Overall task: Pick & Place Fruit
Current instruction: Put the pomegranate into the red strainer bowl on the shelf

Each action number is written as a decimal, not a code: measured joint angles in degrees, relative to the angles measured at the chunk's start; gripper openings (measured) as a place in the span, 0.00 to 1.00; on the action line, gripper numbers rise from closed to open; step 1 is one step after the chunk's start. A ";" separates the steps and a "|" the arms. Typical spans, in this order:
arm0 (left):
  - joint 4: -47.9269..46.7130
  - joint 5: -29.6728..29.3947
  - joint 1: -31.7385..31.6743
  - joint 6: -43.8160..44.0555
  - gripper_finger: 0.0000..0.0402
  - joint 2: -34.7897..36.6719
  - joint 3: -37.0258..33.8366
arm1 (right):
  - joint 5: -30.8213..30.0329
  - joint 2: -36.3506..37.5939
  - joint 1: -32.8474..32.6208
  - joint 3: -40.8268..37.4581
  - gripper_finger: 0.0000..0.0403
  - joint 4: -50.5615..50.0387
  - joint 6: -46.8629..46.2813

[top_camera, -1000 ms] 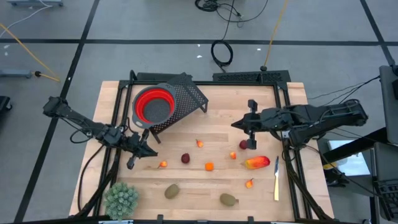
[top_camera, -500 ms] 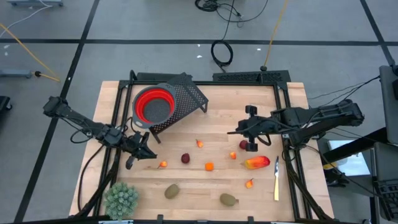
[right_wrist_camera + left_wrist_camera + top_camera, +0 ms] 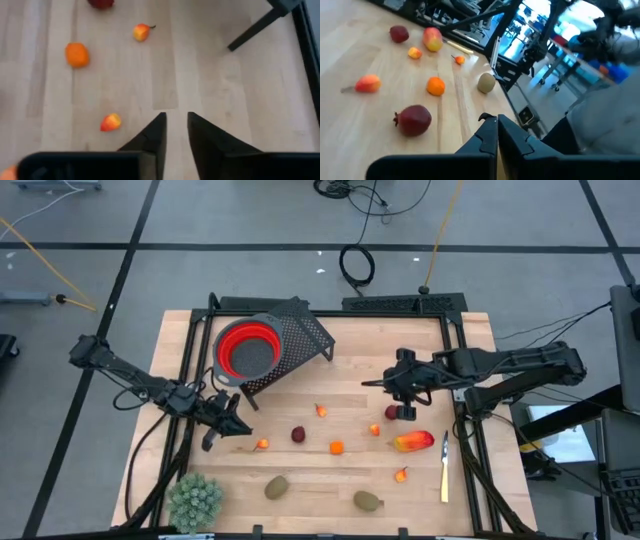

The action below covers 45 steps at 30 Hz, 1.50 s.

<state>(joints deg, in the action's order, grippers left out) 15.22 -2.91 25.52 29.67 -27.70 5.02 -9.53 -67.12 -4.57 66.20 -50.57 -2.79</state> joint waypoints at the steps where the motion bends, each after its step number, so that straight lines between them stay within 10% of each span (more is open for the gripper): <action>1: 0.02 0.34 0.41 -2.80 0.04 0.00 0.00 | 0.67 0.02 0.08 -0.45 0.24 0.38 0.60; 25: -3.67 -2.25 4.79 -17.87 0.05 1.20 0.00 | -1.24 0.05 0.10 -3.24 0.42 2.35 3.96; 45: -23.47 3.73 -0.12 -23.53 0.03 22.71 0.00 | -0.46 -1.21 0.12 -3.20 0.43 -0.09 3.37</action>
<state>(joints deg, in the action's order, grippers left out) -8.25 0.82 25.40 6.14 -4.99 5.02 -9.98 -68.33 -4.45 63.00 -50.66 0.58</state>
